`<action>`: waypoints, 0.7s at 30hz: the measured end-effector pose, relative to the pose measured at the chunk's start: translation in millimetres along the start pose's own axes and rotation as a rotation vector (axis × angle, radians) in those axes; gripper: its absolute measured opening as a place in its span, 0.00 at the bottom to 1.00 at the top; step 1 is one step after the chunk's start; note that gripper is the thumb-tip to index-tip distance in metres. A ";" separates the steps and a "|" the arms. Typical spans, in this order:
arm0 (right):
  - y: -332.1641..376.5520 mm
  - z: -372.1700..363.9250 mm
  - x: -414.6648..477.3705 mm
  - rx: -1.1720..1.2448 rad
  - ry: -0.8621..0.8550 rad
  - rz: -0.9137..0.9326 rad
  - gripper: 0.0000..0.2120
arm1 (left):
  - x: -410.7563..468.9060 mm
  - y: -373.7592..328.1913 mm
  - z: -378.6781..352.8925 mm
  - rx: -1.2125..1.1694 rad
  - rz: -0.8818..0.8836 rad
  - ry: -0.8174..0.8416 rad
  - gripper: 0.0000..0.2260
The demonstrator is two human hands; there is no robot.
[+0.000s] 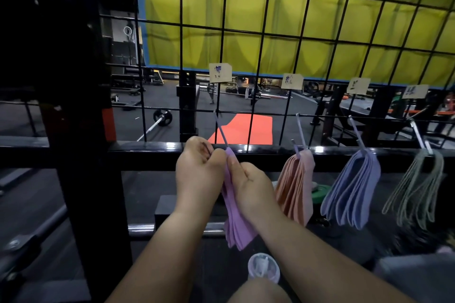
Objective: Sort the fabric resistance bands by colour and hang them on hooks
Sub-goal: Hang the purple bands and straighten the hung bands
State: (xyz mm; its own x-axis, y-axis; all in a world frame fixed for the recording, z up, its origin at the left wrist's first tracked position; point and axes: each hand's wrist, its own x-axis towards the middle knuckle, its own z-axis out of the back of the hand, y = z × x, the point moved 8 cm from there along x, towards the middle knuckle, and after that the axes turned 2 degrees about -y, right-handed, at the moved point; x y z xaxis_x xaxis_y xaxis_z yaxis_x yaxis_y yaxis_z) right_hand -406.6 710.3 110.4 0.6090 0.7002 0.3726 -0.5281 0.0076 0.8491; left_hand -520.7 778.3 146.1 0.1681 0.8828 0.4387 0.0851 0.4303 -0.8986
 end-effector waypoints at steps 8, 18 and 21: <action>-12.5 -8.3 1.3 0.130 0.084 -0.036 0.22 | -5.0 6.0 0.3 -0.080 -0.137 -0.024 0.06; -56.4 -21.4 -12.1 0.354 0.219 -0.164 0.12 | -46.6 57.7 -18.2 -0.066 -0.136 0.093 0.08; -65.4 -25.1 -23.5 0.314 0.283 -0.167 0.12 | -61.9 79.6 -19.9 0.016 -0.154 0.084 0.12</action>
State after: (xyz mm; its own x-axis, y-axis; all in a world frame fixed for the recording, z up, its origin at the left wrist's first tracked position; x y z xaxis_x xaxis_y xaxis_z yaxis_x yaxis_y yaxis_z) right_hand -401.2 711.2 36.8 0.4622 0.8755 0.1411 -0.2044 -0.0497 0.9776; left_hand -504.8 754.2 47.5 0.2361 0.7876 0.5691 0.1002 0.5628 -0.8205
